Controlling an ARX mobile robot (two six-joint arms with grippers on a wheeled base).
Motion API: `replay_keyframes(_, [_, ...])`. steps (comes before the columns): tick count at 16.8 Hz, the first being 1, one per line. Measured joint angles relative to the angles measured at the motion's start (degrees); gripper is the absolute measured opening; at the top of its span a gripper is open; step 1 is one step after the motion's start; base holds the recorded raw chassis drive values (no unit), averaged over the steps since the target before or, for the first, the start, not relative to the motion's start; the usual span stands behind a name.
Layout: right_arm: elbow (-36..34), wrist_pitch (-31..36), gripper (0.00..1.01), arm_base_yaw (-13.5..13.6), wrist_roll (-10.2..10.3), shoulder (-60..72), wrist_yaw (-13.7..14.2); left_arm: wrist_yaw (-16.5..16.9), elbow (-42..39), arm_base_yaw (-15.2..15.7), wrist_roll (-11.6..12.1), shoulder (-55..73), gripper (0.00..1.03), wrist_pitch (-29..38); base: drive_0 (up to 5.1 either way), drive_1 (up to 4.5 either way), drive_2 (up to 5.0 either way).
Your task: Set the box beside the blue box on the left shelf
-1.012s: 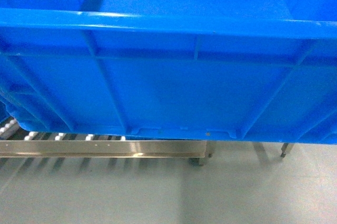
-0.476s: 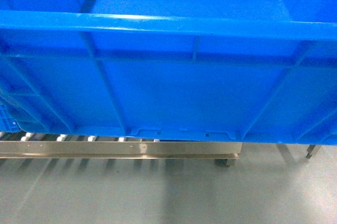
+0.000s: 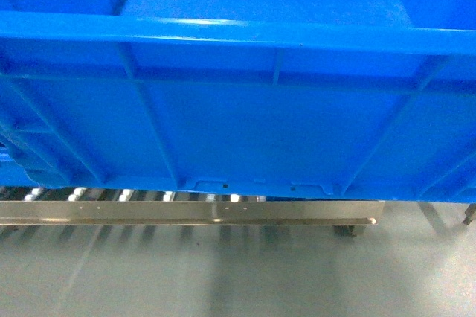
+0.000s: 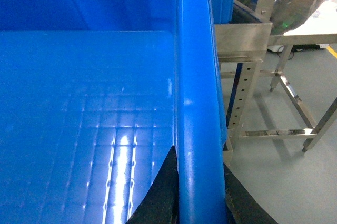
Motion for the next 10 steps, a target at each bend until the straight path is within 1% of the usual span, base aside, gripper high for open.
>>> replay_keyframes(10, [0.0, -0.1, 0.08, 0.0, 0.0, 0.0, 0.0, 0.0, 0.0, 0.0, 0.0, 0.0, 0.09, -0.1, -5.0, 2.42, 2.4])
